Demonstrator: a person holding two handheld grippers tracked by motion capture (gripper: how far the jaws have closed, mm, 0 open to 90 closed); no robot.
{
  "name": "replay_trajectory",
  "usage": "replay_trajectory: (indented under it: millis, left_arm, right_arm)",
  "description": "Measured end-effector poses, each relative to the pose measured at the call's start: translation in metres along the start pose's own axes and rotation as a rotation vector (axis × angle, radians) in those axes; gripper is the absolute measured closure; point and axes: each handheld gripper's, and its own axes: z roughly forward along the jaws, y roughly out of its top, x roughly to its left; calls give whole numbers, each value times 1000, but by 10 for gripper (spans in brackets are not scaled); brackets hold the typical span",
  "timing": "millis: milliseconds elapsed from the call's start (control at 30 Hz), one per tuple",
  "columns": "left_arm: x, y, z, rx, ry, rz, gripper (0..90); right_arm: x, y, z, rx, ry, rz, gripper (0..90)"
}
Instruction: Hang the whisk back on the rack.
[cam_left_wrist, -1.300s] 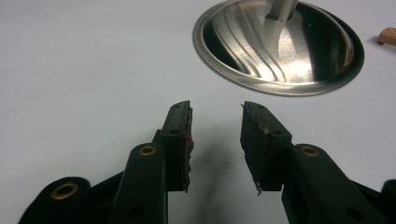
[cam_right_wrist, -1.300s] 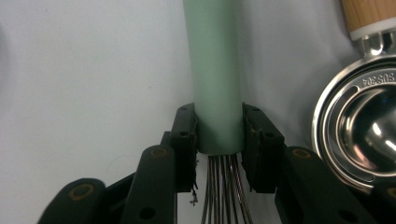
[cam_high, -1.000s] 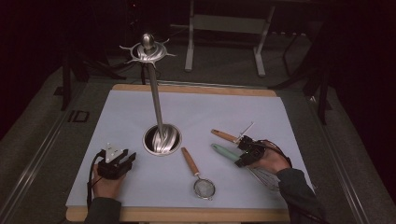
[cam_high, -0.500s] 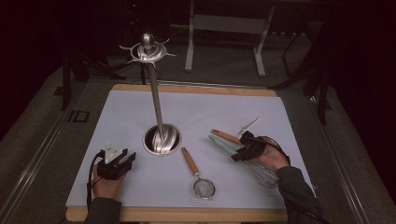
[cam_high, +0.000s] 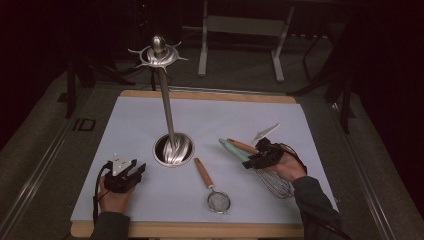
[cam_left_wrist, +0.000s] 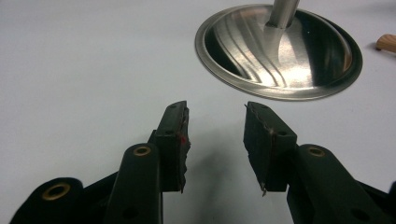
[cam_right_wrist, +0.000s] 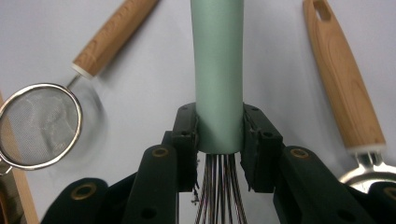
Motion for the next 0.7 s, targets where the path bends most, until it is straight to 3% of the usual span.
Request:
replay_trajectory:
  millis: [700]
  left_arm:
    - [-1, 0, 0, -6, 1, 14, 621]
  right_arm:
    - [16, 24, -9, -233, 36, -131, 692]
